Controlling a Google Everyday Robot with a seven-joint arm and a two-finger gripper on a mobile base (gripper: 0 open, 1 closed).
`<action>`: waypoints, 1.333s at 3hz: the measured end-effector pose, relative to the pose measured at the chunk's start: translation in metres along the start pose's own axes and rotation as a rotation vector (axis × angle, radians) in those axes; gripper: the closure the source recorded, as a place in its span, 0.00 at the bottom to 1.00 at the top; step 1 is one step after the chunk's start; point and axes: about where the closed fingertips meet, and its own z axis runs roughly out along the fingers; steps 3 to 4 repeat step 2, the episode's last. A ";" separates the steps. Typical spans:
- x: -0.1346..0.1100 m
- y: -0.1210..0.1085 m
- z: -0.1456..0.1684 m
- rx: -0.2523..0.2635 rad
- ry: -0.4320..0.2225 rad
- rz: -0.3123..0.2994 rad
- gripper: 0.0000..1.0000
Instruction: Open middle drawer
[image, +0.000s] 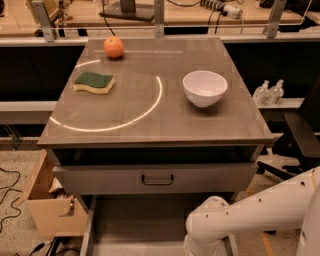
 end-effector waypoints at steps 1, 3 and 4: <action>0.000 0.001 0.001 -0.002 0.000 0.000 0.00; 0.000 0.001 0.001 -0.002 0.000 0.000 0.00; 0.000 0.001 0.001 -0.002 0.000 0.000 0.00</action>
Offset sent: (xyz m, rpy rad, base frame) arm -0.0009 -0.0003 -0.0004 -0.0004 0.0017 0.0003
